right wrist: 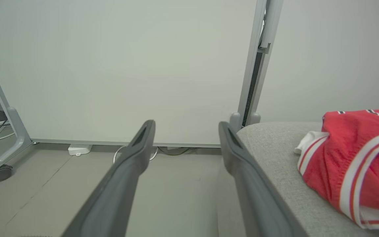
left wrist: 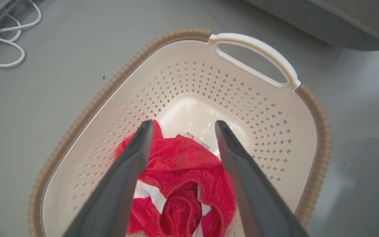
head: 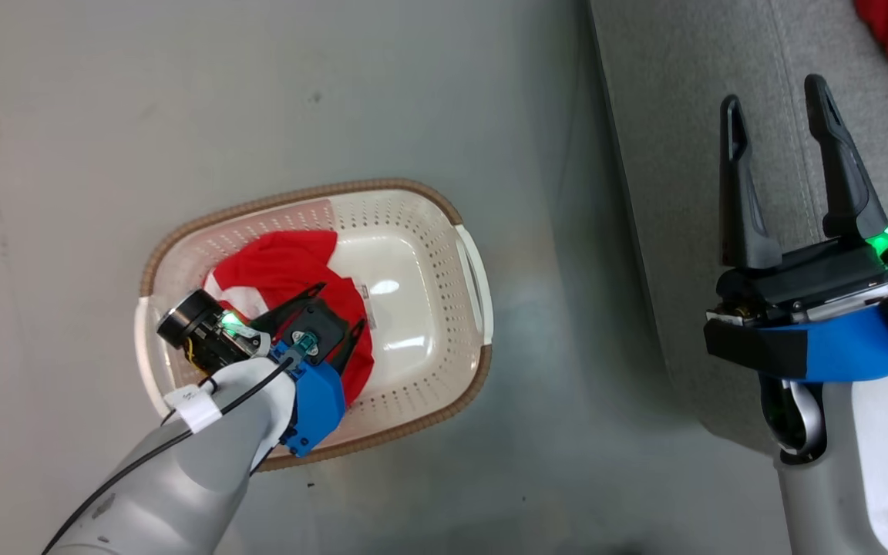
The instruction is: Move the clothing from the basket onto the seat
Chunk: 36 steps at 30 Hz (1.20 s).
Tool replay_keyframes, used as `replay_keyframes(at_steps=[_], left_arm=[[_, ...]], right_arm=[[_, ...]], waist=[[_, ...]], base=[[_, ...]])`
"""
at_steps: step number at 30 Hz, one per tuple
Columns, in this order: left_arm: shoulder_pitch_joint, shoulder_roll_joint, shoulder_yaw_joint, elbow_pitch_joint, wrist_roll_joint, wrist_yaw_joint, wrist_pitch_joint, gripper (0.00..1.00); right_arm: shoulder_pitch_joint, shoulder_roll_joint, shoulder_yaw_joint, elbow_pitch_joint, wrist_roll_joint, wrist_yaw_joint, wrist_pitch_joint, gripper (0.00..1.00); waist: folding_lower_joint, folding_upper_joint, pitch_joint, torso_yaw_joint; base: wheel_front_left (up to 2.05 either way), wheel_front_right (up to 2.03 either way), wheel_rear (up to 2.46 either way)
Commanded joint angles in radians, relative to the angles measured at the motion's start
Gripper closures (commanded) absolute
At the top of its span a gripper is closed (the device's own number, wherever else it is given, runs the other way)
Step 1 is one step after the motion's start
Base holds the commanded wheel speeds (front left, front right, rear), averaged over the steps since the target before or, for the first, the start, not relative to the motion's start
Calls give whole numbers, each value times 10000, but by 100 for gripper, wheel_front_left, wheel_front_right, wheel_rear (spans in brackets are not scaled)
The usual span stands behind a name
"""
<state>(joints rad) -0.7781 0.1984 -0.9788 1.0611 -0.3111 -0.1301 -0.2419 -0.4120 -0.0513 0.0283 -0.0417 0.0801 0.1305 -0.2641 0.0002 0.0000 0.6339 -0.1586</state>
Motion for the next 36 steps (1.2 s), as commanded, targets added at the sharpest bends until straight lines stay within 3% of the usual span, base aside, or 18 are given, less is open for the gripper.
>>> replay_keyframes(at_steps=[1,13,18,24,36], left_arm=[[-329,51,-295,281,-42,-2,111,0],[-1723,166,-2207,1815,0,-3,1563,0],[-2258,326,-2770,2049,651,-3,2352,0],[-2673,426,-2959,2174,1463,-3,3039,0],[-3445,687,-2983,2268,1939,178,3102,0]], right_arm=[[-253,16,32,-98,17,5,-6,0],[-647,16,75,-691,3,5,-6,0],[-756,16,76,-1099,-18,5,-6,0],[-834,16,127,-1447,-115,3,-6,0],[-653,16,276,-2175,-190,5,-6,0]], waist=[[-2,0,558,-292],[-2,0,2085,-592],[-2,0,2672,-621],[-2,0,3138,-623],[-2,0,3968,-935]], base=[[0,0,0],[0,0,0],[0,0,0],[0,0,0],[0,0,0]])
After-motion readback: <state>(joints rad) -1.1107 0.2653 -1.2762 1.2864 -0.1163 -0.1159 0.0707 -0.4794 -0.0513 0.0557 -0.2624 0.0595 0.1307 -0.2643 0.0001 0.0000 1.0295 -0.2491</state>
